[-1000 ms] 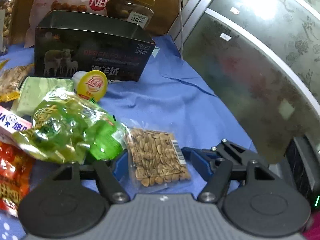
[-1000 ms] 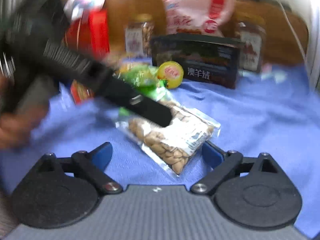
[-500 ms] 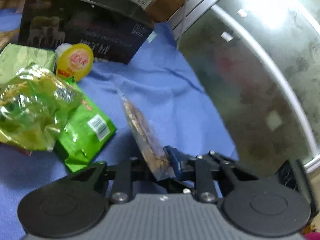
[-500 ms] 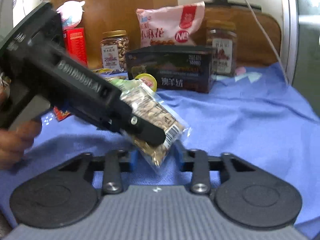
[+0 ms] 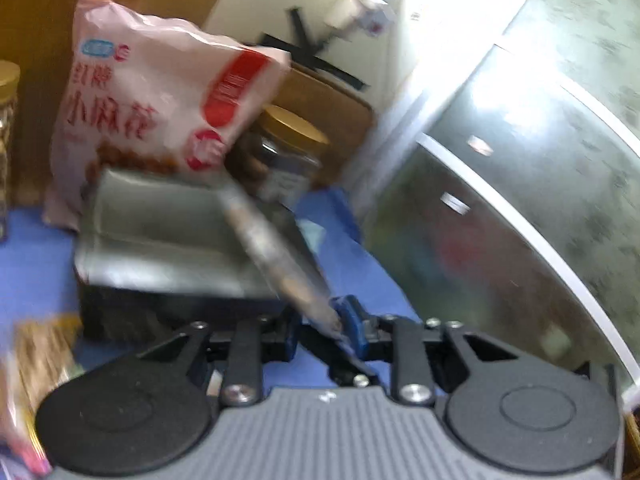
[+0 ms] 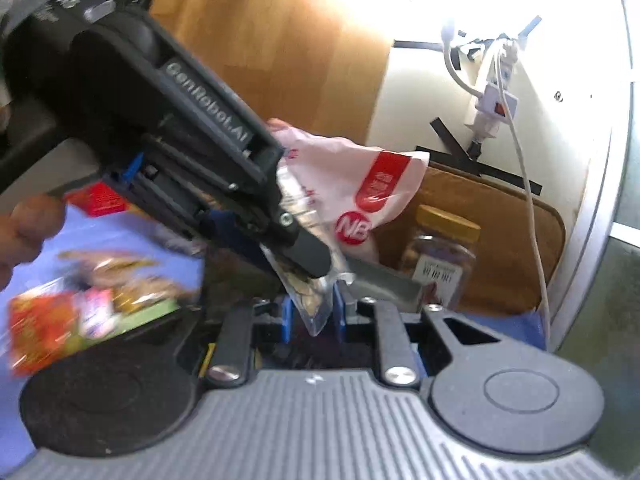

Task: Organize snacks
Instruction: 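Carry the pistachio bag over the black tin box and open the left tool, then grasp the clear snack-bar packet with the left tool, then lower the snack-bar packet into the tin box and open the left tool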

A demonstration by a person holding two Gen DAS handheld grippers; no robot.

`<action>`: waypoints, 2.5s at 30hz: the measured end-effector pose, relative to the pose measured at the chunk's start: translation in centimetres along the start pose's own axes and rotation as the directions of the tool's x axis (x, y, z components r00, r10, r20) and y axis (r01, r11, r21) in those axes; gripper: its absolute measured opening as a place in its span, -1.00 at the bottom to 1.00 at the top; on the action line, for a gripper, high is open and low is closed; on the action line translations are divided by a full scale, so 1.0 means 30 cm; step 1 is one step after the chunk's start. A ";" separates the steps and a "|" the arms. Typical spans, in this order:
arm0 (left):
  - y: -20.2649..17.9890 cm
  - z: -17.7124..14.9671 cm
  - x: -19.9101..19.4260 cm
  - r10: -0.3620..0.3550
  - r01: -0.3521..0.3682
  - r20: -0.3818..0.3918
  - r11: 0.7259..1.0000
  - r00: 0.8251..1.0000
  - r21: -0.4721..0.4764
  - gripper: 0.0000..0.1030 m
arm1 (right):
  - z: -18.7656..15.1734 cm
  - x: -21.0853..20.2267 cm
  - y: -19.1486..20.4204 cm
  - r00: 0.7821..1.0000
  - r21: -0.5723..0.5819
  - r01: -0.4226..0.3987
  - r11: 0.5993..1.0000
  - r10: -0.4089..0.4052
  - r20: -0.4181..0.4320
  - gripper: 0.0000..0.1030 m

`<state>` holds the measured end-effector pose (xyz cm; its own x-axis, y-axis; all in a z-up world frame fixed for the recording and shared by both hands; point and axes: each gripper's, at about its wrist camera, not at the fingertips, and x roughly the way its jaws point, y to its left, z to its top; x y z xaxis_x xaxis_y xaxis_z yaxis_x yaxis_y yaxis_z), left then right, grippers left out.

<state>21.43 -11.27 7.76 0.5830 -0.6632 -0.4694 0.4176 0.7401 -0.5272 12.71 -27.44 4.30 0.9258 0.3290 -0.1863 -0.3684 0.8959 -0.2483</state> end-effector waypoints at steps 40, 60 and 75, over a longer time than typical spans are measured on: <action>0.577 -0.285 -0.442 0.235 -0.137 0.140 0.856 0.962 -0.498 -0.19 | 0.018 0.280 0.269 0.799 0.647 -0.296 0.702 0.553 -0.236 -0.80; 0.175 0.056 -0.222 0.045 0.001 0.246 0.983 0.968 -0.184 -0.20 | 0.126 0.071 -0.087 0.980 0.552 -0.170 0.816 0.198 0.009 -0.86; 0.176 -0.013 -0.129 0.087 -0.065 0.138 0.985 0.987 -0.157 -0.16 | -0.048 0.037 -0.207 0.993 0.659 -0.068 0.749 0.116 -0.030 -0.25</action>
<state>21.09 -4.83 6.51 0.7080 -0.5743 -0.4110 0.2638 0.7549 -0.6004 15.90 -33.07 4.28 0.8737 0.4219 -0.2424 -0.2827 0.8456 0.4528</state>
